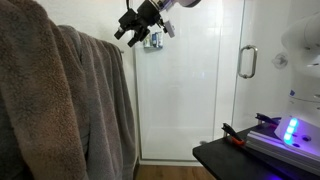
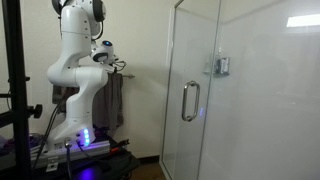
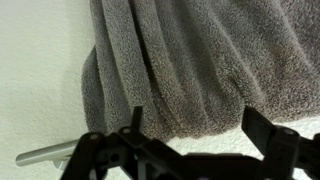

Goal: Unhang the towel from the rail

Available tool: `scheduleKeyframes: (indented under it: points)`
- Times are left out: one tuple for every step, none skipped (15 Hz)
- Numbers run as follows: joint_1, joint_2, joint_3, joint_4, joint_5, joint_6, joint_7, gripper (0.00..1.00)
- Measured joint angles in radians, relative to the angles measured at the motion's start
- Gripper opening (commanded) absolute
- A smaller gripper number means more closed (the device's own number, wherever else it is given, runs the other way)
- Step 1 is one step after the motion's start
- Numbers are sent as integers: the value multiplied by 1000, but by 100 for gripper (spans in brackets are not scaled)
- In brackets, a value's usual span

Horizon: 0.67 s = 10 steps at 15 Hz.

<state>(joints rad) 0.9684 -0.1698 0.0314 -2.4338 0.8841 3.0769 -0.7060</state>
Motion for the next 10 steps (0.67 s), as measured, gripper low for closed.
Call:
scheduleKeyframes:
  points:
    - [-1, 7, -2, -2, 0, 1, 0, 100]
    - [-1, 24, -6, -2, 7, 2, -5, 100]
    - [0, 47, -11, 1, 10, 7, -12, 100]
    - [2, 73, -13, 7, 16, 16, -20, 100]
    - [6, 102, -13, 20, 33, 28, -33, 100]
    - [13, 130, -12, 38, 55, 49, -54, 100]
    - [23, 160, -10, 61, 76, 84, -78, 100]
    - [31, 189, -7, 83, 87, 127, -90, 100]
    - [37, 218, -3, 106, 88, 172, -93, 100]
    - [39, 244, 0, 126, 88, 202, -93, 100]
